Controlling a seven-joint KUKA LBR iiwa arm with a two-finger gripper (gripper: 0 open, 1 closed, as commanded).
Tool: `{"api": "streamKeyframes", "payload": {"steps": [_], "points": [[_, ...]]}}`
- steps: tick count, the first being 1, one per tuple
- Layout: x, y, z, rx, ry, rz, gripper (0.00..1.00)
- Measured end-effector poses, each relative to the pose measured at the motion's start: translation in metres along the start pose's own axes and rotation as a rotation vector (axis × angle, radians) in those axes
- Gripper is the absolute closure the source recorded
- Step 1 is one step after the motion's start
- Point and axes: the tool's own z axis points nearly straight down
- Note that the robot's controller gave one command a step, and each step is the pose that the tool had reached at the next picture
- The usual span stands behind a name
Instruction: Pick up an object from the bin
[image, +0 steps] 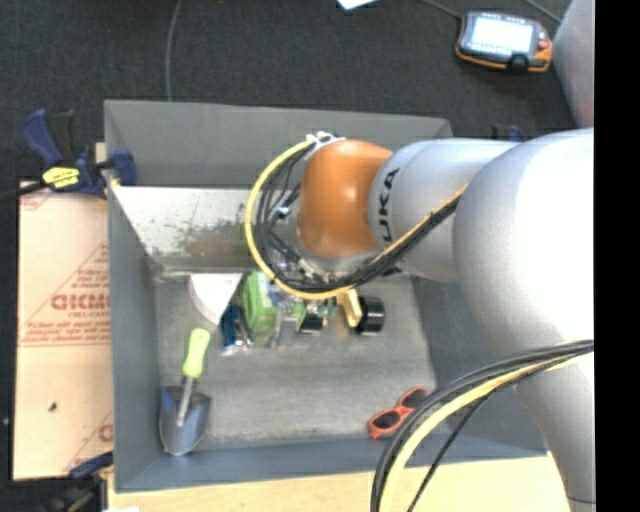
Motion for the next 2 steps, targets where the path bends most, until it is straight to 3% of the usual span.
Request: {"api": "streamKeyframes", "payload": {"steps": [1,2], "points": [[0.0010,-0.0009,-0.0011,-0.002,-0.006,0.210,1.00],[0.0010,-0.0009,-0.0011,-0.002,-0.006,0.210,1.00]]}}
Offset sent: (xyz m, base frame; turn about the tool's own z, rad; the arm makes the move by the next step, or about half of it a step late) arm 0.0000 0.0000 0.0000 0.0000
